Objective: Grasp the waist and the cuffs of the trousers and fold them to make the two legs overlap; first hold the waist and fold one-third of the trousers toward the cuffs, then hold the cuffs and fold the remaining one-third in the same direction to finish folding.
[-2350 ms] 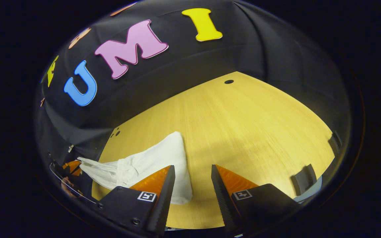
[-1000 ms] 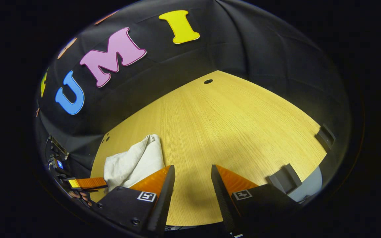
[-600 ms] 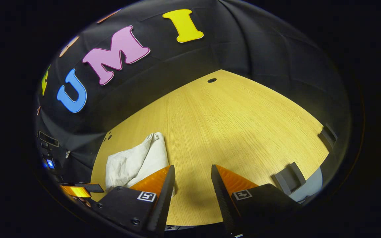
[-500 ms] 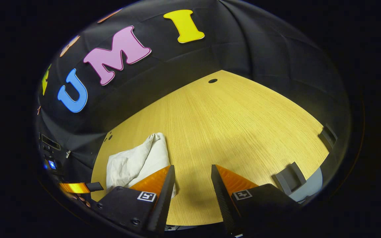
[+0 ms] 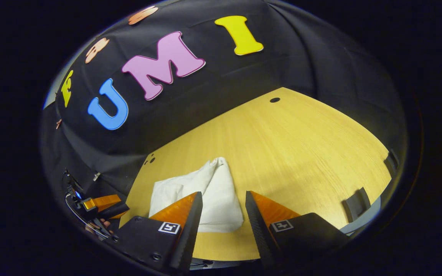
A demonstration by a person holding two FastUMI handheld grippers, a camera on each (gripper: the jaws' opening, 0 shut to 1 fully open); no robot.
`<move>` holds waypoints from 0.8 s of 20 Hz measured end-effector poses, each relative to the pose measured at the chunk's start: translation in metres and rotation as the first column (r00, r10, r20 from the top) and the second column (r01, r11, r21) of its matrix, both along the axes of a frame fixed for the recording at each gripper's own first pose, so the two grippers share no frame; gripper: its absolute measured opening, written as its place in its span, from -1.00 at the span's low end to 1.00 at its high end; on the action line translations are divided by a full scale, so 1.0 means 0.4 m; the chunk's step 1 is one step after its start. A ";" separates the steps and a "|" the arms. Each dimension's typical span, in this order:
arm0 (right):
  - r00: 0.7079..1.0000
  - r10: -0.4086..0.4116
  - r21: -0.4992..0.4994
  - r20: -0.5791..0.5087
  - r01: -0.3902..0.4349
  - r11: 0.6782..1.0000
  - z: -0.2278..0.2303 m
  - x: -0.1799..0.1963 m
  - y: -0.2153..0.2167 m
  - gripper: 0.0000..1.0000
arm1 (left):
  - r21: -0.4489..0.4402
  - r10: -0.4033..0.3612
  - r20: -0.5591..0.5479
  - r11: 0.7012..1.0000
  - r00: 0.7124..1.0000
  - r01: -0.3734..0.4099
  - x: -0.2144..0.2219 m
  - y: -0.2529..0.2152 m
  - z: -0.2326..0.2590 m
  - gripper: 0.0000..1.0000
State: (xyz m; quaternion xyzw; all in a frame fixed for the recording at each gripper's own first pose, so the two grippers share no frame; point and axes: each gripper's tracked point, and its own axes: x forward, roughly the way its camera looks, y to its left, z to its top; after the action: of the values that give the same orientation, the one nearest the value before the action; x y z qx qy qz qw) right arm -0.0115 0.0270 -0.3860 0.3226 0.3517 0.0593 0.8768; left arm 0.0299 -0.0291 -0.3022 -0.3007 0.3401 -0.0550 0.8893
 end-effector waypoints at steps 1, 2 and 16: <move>1.000 0.020 0.002 0.011 -0.020 1.000 0.010 0.003 0.018 0.41 | 0.009 0.006 -0.004 1.000 1.000 -0.006 -0.005 0.009 -0.004 0.80; 0.999 0.037 0.002 0.019 -0.037 0.999 0.018 0.005 0.035 0.41 | 0.016 0.015 -0.009 1.000 1.000 -0.015 -0.008 0.022 -0.005 0.80; 0.986 0.160 0.030 -0.053 -0.158 0.987 -0.028 -0.005 0.145 0.56 | 0.021 0.136 -0.067 0.991 0.988 -0.135 -0.110 0.102 0.010 0.80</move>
State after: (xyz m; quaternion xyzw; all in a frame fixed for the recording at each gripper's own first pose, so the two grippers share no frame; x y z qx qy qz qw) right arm -0.0135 0.0848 -0.3973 0.3064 0.3995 0.1247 0.8550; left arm -0.0141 0.0119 -0.2982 -0.3175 0.3495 0.0189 0.8813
